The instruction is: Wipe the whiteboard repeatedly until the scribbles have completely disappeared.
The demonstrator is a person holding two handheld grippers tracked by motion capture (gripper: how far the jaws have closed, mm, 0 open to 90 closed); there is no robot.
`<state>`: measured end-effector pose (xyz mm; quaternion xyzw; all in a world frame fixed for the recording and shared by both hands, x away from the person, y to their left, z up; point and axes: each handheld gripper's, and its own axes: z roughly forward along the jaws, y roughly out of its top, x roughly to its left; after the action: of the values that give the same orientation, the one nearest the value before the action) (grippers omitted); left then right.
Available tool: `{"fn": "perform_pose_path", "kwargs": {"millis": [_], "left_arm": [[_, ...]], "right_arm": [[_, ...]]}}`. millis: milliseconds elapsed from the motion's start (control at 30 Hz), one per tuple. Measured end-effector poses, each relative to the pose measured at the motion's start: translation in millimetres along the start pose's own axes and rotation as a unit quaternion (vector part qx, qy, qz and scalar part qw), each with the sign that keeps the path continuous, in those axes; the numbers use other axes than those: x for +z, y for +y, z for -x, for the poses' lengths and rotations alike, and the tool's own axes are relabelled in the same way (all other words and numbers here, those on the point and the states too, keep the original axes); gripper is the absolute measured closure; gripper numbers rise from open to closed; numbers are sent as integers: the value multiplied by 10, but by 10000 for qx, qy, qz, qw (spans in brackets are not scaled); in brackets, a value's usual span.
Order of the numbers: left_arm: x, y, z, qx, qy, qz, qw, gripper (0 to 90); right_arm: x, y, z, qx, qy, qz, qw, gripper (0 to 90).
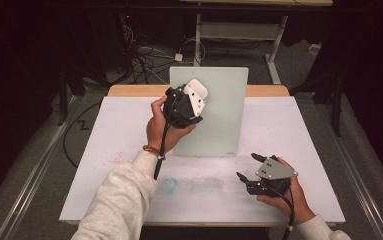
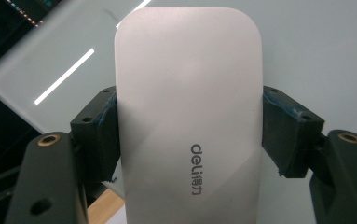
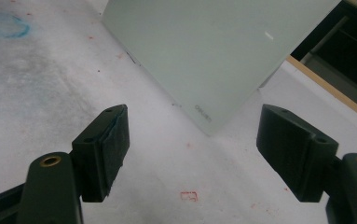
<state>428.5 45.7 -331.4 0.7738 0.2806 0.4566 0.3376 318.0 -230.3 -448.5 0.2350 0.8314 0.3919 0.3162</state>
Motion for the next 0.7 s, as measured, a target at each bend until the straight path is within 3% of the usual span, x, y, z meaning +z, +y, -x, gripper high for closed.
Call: {"fn": "perform_pose_path", "kwargs": {"millis": [133, 367, 533, 700], "left_arm": [[1, 99, -131, -206, -16, 62, 9998, 286], [3, 257, -241, -278, 39, 93, 9996, 287], [13, 283, -215, -180, 92, 12, 9998, 287], [27, 206, -82, 64, 44, -89, 9999, 287]], "right_arm": [[0, -5, 10, 9, -9, -4, 10000, 262], [1, -5, 9, -6, 13, -4, 10000, 262], [0, -1, 1, -3, 27, -17, 10000, 262], [-2, -1, -4, -3, 21, -8, 10000, 262]]}}
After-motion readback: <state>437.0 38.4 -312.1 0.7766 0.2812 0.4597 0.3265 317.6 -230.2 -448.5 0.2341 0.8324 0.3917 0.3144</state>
